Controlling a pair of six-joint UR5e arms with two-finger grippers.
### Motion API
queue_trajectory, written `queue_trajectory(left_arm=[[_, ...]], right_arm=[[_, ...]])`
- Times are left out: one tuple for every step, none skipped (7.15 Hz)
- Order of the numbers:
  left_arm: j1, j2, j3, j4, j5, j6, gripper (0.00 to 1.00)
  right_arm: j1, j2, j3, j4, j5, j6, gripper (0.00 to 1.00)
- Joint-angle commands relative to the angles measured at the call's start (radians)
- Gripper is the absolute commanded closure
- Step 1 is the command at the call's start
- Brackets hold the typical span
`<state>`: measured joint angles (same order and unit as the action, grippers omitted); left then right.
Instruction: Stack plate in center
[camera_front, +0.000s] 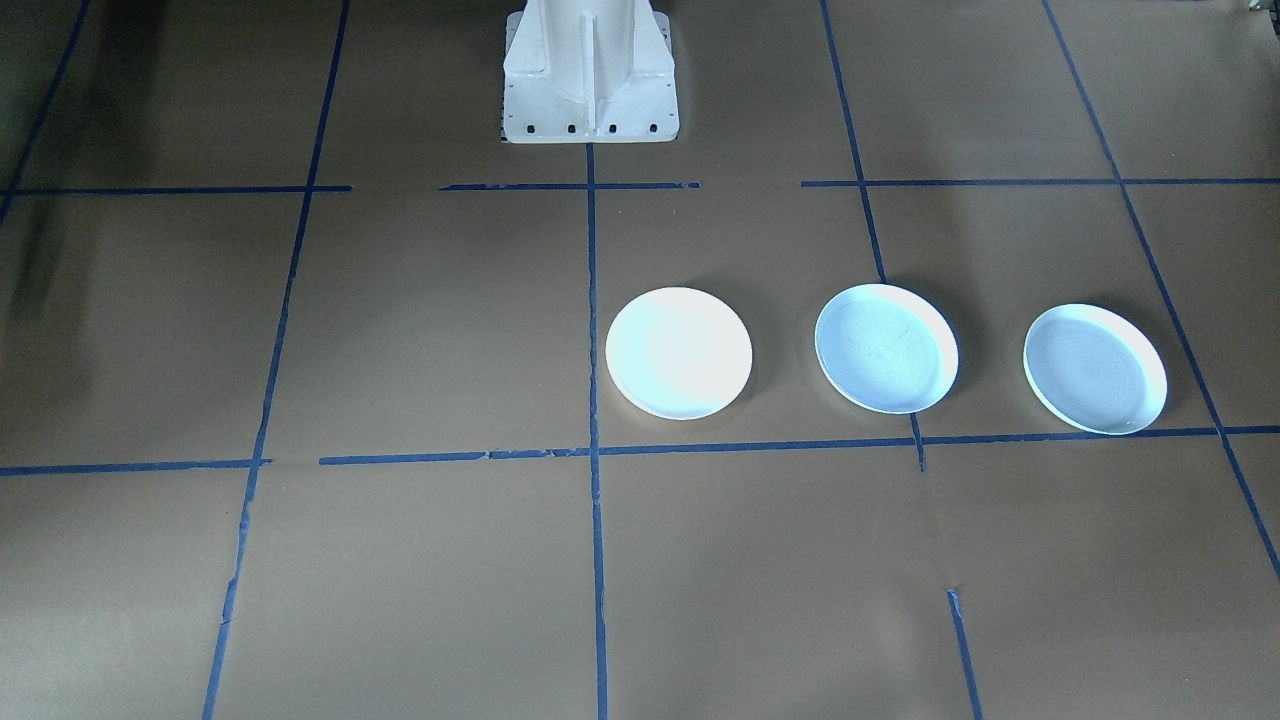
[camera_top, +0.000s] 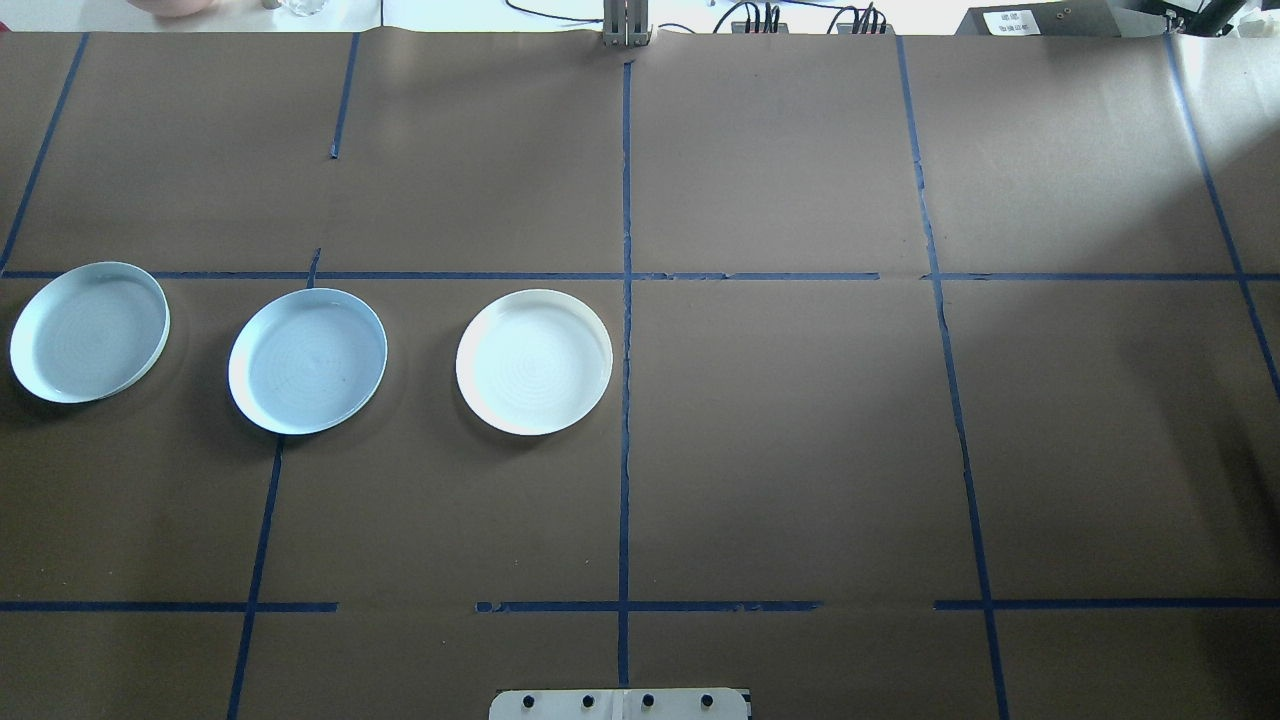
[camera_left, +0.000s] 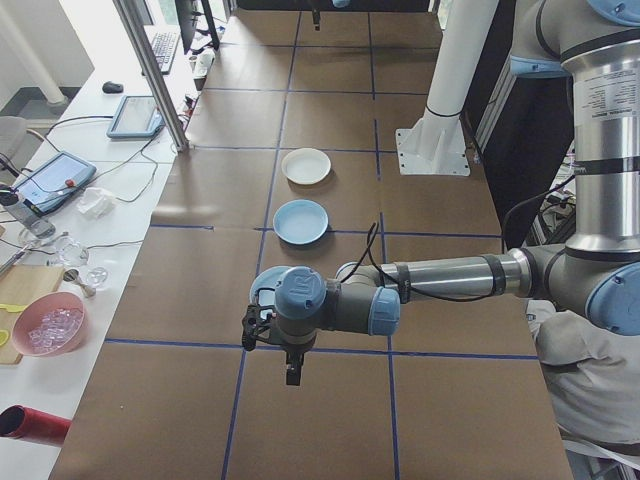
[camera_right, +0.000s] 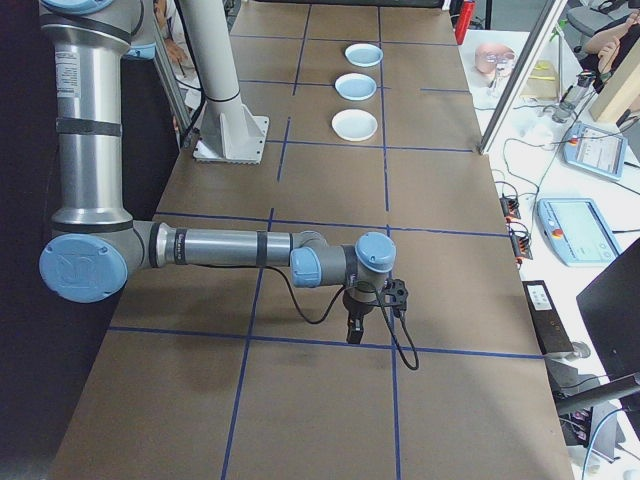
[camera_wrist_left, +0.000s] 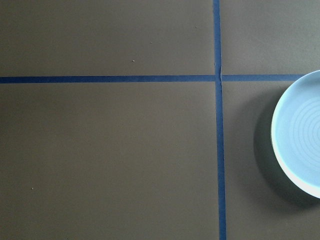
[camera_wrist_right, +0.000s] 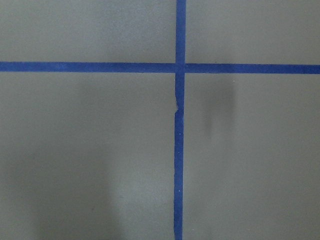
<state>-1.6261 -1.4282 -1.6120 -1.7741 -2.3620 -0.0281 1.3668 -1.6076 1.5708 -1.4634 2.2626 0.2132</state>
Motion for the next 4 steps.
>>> queue_trajectory(left_arm=[[-0.009,-0.003,0.004,0.022,-0.002,-0.001,0.0],[-0.009,-0.014,0.007,0.021,0.001,-0.001,0.0],[-0.005,-0.026,0.006,0.01,0.004,-0.004,0.0],[-0.008,-0.023,-0.006,0.012,-0.006,-0.003,0.0]], right_arm=[[0.0,0.0,0.0,0.0,0.0,0.0,0.0],[0.0,0.0,0.0,0.0,0.0,0.0,0.0],[0.0,0.0,0.0,0.0,0.0,0.0,0.0],[0.0,0.0,0.0,0.0,0.0,0.0,0.0]])
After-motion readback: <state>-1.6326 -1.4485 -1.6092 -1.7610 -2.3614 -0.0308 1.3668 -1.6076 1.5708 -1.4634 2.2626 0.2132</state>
